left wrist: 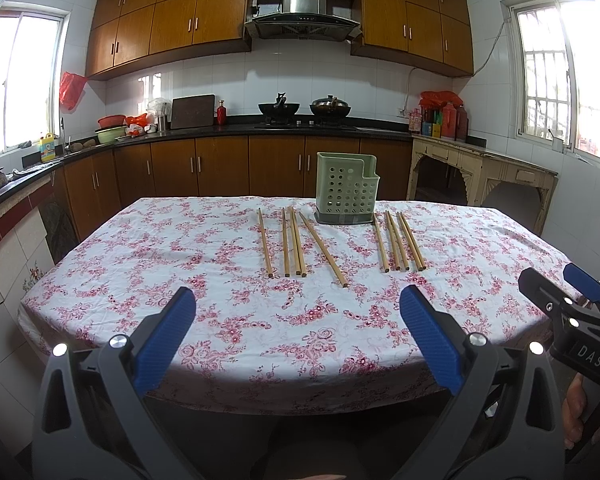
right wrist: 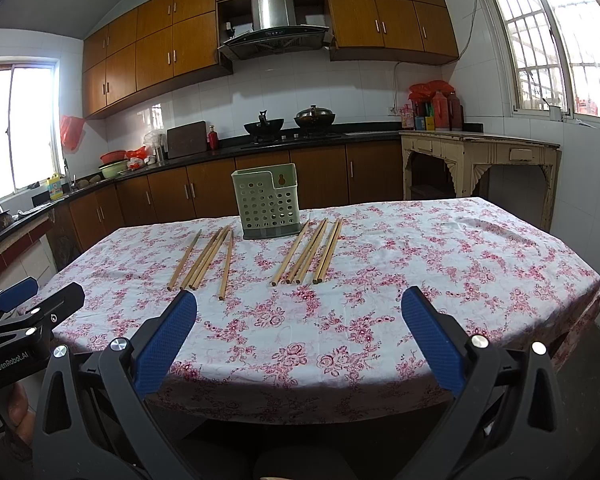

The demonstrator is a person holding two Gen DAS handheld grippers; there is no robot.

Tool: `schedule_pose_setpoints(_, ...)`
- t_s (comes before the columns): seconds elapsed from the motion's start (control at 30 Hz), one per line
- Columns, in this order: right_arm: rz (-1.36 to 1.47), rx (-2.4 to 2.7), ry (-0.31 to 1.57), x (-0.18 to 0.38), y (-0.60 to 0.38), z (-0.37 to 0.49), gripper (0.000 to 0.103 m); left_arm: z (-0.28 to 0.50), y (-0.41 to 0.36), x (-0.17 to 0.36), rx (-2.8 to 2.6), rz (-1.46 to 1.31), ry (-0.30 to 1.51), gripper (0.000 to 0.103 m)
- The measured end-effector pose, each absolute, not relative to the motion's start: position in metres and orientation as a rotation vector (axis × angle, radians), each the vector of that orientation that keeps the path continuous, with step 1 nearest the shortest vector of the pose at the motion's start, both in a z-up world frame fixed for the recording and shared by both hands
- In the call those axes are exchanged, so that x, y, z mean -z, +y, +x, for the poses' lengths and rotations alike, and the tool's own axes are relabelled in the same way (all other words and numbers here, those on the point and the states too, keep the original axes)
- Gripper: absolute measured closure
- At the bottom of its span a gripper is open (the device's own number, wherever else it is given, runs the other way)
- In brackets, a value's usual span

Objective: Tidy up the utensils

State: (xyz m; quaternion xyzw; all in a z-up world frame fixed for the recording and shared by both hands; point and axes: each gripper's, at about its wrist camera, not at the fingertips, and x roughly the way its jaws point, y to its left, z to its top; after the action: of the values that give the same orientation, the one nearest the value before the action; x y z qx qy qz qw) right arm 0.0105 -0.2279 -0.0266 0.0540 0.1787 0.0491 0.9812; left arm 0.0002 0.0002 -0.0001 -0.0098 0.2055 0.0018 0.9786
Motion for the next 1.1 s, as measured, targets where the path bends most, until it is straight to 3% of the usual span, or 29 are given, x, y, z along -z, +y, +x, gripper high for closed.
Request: schedule_pose_setpoints(1.1,0.125,-0.093,0.413,0.034,-0.231,0.028,0.002,0.018,0.002,0.007,0.000,-0.019,0.469,0.004)
